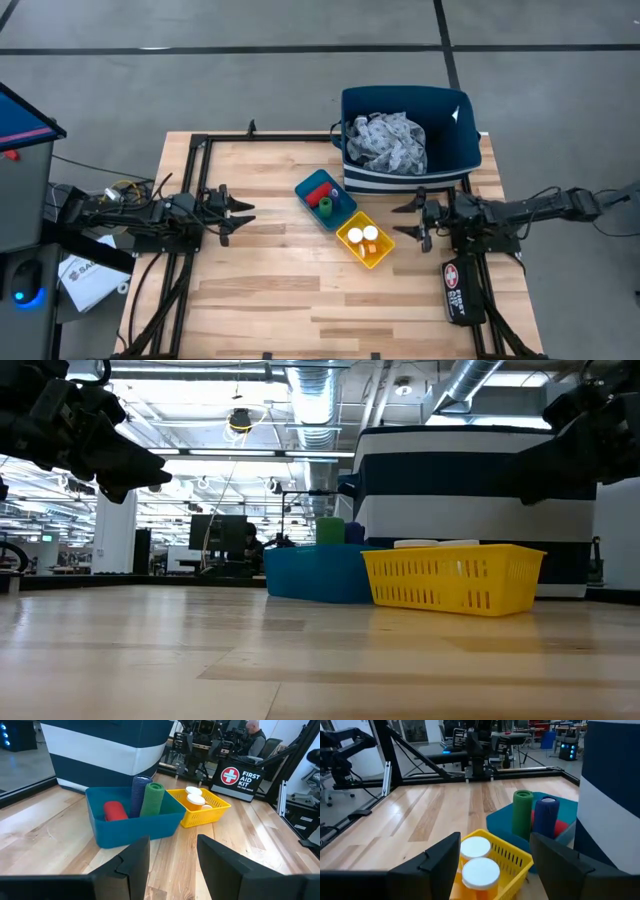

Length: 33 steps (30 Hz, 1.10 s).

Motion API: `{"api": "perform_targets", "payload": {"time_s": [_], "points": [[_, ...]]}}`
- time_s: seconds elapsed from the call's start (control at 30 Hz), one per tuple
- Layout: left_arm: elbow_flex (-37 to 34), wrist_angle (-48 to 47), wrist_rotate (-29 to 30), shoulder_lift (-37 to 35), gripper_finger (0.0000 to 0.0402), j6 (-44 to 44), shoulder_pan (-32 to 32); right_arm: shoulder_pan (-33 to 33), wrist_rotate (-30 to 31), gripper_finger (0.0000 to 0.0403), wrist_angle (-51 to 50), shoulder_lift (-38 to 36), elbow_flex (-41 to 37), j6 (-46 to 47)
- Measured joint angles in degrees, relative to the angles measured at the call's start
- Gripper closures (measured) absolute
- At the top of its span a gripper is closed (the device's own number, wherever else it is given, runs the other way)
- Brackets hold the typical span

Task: Pick & Place Medicine items
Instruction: Return to Home Position

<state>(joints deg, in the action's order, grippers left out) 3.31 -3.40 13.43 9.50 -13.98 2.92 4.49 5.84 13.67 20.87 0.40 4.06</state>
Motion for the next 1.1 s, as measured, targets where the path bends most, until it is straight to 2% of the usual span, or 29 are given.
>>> {"api": "perform_targets", "payload": {"time_s": [0.23, 0.33, 0.57, 0.87, 1.1], "points": [[0.0, -0.01, 0.0, 0.0, 0.0245, -0.01, 0.0, -0.55, 0.05, 0.0168, -10.96, -10.28, -0.02, 3.7], [0.0, -0.02, 0.0, -0.02, 0.0245, -0.02, 0.02, -0.55, -0.46, 0.0168, -11.89, -13.84, -0.04, 4.67], [0.0, 0.0, 0.0, -0.02, 0.0245, -0.02, 0.02, -0.55, -0.71, 0.0168, -12.08, -15.89, -0.07, 5.42], [0.0, 0.0, 0.0, -0.02, 0.0245, -0.01, 0.02, -0.5, -1.54, 0.0168, -12.19, -20.53, -0.09, 12.23], [0.02, 0.0, 0.0, -0.02, 0.0245, -0.01, 0.02, -0.5, -1.53, 0.0168, -12.19, -20.77, -0.11, 17.46]]}}
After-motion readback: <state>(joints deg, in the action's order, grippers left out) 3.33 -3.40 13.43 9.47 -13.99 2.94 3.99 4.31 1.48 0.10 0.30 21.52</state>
